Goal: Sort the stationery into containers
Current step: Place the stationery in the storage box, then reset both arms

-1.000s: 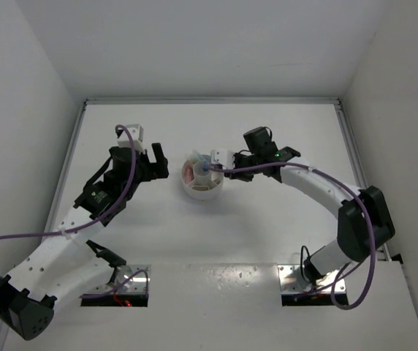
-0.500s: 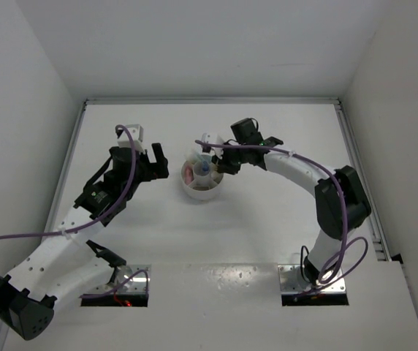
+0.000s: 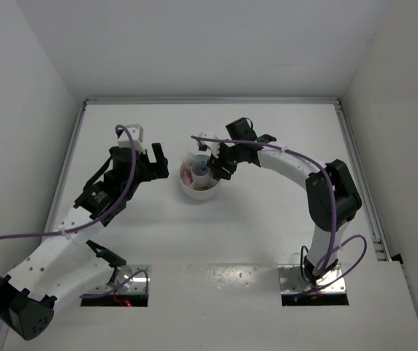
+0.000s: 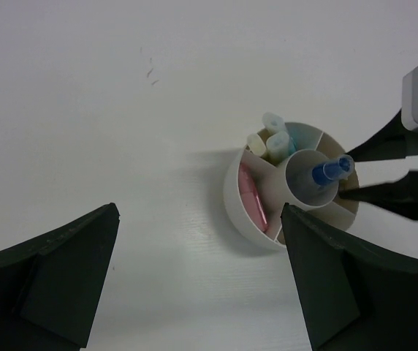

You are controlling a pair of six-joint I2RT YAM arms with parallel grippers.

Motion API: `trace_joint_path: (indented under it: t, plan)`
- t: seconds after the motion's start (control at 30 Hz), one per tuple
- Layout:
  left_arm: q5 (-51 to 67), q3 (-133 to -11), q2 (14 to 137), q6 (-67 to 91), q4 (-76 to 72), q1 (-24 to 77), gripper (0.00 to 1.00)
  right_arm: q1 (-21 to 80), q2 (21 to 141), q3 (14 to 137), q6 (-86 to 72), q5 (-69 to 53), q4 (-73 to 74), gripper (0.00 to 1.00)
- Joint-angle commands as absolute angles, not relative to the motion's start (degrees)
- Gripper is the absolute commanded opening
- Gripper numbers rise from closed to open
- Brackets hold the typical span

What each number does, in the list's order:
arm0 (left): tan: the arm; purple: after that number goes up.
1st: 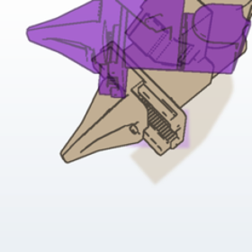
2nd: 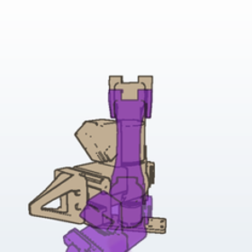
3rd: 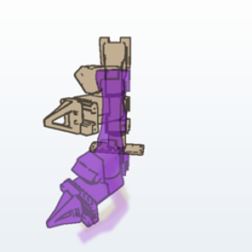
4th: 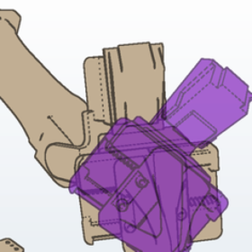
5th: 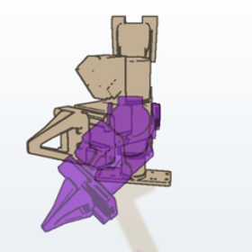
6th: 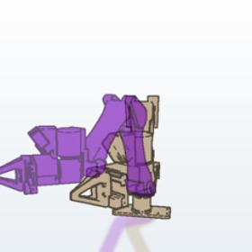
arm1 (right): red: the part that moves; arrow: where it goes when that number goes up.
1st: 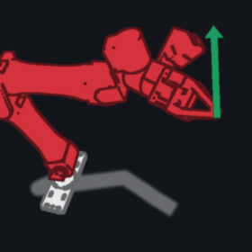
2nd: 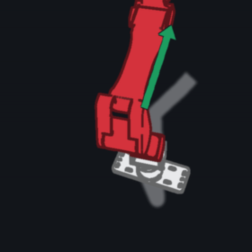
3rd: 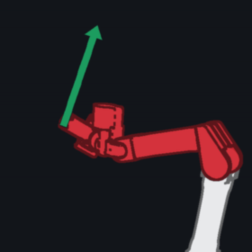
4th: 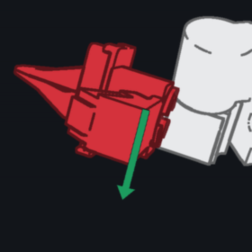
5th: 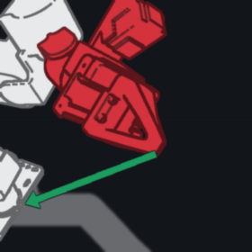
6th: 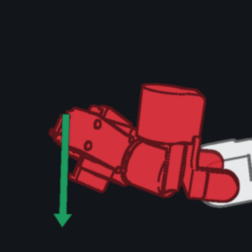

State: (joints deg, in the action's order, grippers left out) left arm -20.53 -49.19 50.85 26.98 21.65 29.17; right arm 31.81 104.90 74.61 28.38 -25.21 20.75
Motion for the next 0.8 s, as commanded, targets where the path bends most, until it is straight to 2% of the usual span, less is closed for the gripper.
trace_joint_path:
  t: [0.0, 0.03, 0.13, 0.37, 0.53, 0.57, 0.67, 0.77]
  plan:
    - [-20.0, -48.9, 49.8, 26.3, 19.7, 28.5, 1.0, 32.3, 104.4, 76.3, 27.9, -26.3, 21.5, 0.56]
    - [-20.0, -48.9, 49.8, 26.3, 19.7, 28.5, 1.0, 32.3, 103.9, 76.3, 27.9, -26.3, 21.0, 0.63]
    - [-20.0, -48.9, 49.8, 26.3, 19.7, 28.5, 1.0, 32.3, 101.9, 75.8, 27.9, -26.3, 20.5, 0.69]
    - [-20.0, -48.9, 50.9, 26.3, 19.7, 28.5, 1.0, 31.3, 91.6, 74.5, 25.8, -24.3, 19.1, 0.69]
    - [-19.4, -48.9, 52.8, 27.4, 19.1, 28.0, 1.0, 31.3, 80.6, 68.7, 16.4, -9.1, 12.9, 0.76]
    - [-18.8, -49.6, 53.9, 27.4, 18.6, 27.9, 1.0, 31.3, 79.1, 67.0, 14.9, -6.3, 11.5, 0.83]
    - [-17.3, -52.5, 55.8, 27.9, 18.5, 27.4, 1.0, 31.3, 73.8, 60.0, 11.5, 4.9, 7.1, 0.95]
    - [-16.8, -55.7, 59.1, 28.6, 17.9, 27.4, 1.0, 31.3, 69.3, 53.6, 9.8, 11.7, 3.6, 1.0]
